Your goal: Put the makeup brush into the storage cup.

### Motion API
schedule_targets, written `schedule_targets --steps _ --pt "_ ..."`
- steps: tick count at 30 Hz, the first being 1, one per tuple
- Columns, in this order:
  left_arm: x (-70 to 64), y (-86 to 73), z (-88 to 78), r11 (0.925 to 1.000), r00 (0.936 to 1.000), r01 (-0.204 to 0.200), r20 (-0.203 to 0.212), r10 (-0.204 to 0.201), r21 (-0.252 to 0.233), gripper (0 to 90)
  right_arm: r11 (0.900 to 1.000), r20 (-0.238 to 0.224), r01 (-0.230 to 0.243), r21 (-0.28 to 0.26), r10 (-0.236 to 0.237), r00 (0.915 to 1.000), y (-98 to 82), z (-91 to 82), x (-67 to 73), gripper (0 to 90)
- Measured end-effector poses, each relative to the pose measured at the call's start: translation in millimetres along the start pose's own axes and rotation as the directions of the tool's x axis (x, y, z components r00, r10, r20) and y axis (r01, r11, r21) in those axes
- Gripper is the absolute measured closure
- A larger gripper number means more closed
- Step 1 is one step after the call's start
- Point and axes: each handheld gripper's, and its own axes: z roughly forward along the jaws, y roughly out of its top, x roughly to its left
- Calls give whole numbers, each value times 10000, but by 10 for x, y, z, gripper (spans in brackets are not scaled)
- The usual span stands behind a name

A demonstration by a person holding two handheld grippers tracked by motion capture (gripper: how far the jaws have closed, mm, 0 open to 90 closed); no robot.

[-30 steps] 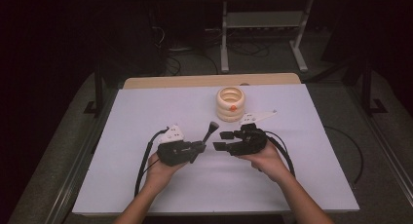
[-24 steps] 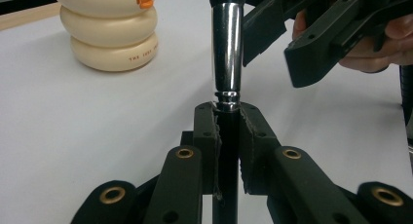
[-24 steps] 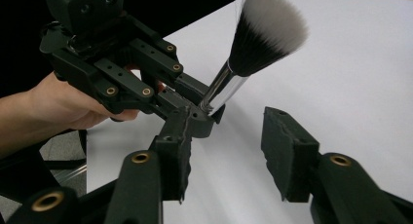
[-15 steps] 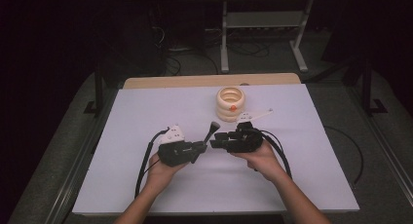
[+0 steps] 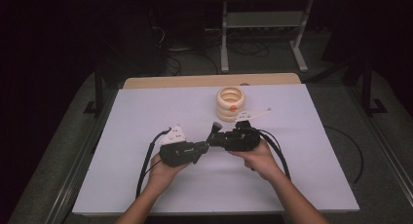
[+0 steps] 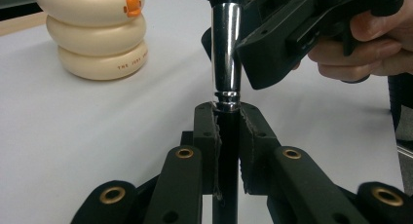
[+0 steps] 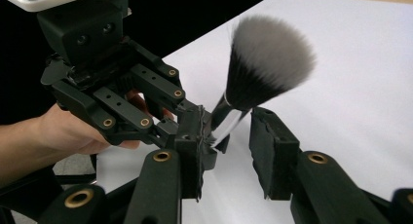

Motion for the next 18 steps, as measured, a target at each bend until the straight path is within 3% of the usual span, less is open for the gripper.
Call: schedule_targets --steps 18 --pt "-17 -6 42 10000 9999 -38 101 38 -24 794 9992 -360 -353 -199 346 9988 -1 35 -24 730"
